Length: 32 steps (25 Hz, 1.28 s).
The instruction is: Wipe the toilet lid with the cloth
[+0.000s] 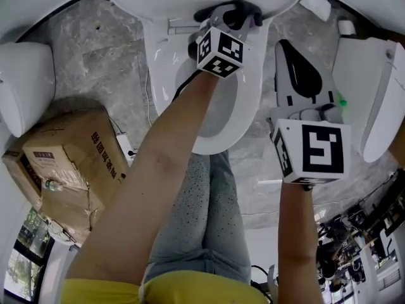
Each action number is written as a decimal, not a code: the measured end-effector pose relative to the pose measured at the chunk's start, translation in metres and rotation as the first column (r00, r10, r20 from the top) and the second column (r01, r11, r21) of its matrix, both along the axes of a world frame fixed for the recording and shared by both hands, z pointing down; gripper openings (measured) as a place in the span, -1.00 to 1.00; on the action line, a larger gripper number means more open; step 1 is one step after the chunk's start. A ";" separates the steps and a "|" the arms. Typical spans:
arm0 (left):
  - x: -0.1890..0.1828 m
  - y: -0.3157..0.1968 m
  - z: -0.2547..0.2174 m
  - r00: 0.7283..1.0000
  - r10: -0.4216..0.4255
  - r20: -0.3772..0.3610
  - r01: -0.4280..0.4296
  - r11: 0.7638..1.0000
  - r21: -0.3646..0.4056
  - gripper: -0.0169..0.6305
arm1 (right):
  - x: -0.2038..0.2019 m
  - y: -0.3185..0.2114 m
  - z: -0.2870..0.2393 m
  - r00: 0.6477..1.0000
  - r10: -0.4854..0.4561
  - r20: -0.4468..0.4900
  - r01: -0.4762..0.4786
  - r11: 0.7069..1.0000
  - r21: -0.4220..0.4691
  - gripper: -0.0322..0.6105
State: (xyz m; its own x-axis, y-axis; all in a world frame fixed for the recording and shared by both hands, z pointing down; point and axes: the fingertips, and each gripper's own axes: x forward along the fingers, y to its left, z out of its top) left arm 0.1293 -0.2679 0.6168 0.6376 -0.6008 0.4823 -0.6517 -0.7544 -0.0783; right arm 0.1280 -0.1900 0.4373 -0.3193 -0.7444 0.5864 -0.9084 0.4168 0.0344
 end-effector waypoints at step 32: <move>-0.205 0.024 -0.076 0.871 -0.487 -0.059 0.488 0.873 0.002 -0.89 | -0.050 0.023 0.047 0.996 -0.083 0.016 0.085 0.990 -0.115 -0.85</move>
